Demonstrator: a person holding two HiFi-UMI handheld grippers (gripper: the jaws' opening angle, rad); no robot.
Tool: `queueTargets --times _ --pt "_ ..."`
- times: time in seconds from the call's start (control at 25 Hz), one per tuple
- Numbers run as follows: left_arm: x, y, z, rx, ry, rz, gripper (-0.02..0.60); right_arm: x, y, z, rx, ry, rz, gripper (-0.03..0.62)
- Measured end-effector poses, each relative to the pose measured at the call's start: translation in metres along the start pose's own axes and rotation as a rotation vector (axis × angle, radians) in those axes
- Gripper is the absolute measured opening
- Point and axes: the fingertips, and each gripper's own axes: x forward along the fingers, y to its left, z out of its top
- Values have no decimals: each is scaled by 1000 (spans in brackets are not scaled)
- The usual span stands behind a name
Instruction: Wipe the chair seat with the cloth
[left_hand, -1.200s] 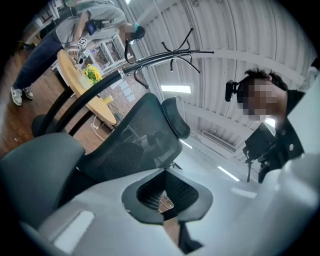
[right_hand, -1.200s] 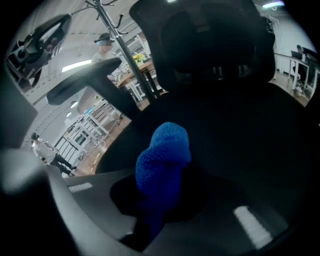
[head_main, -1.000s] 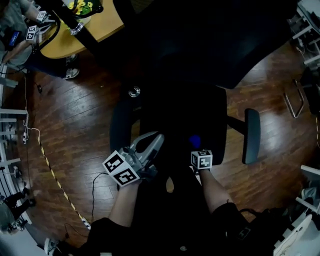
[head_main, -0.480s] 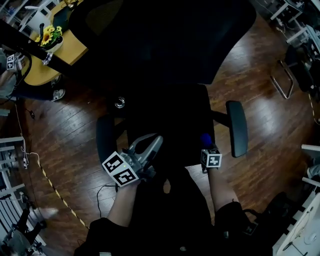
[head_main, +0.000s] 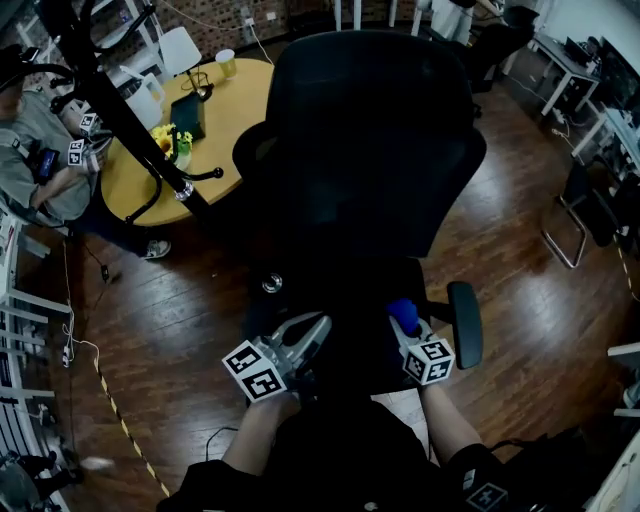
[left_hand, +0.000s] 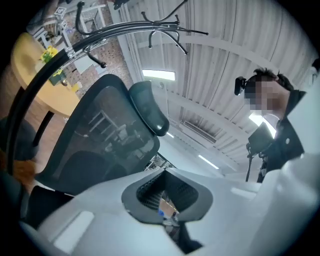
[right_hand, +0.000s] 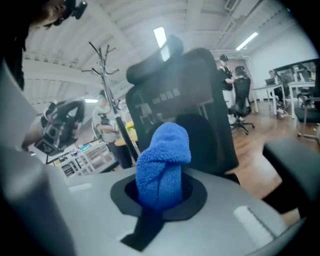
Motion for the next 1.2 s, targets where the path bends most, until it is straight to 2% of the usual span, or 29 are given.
queueTargets --times 0.16,0.32,0.44,0.64,0.8,0.92,1.0,1.08,1.2 --pt "5 -29 28 66 -3 -36 2 -19 68 93 -80 -141 156 37" --pt "8 -46 33 82 -20 -60 2 -43 117 128 -128 -214 270 37" --pt "9 -53 17 76 -12 -64 2 -61 132 132 -140 -250 320 37" --pt "19 -64 12 90 -22 -53 2 -76 133 143 -152 -270 343 37" --pt "16 -72 11 108 -35 -11 2 -86 136 147 -151 -272 380 36" --pt "-3 -78 0 112 -39 52 2 -93 144 139 -140 -266 417 37" --pt "-21 -79 -10 87 -50 85 2 -98 149 131 -138 -263 422 37" --pt "-40 -80 -17 63 -66 95 2 -106 157 124 -144 -270 419 37" --pt "-61 -91 -33 78 -50 70 2 -133 171 109 -149 -297 398 37"
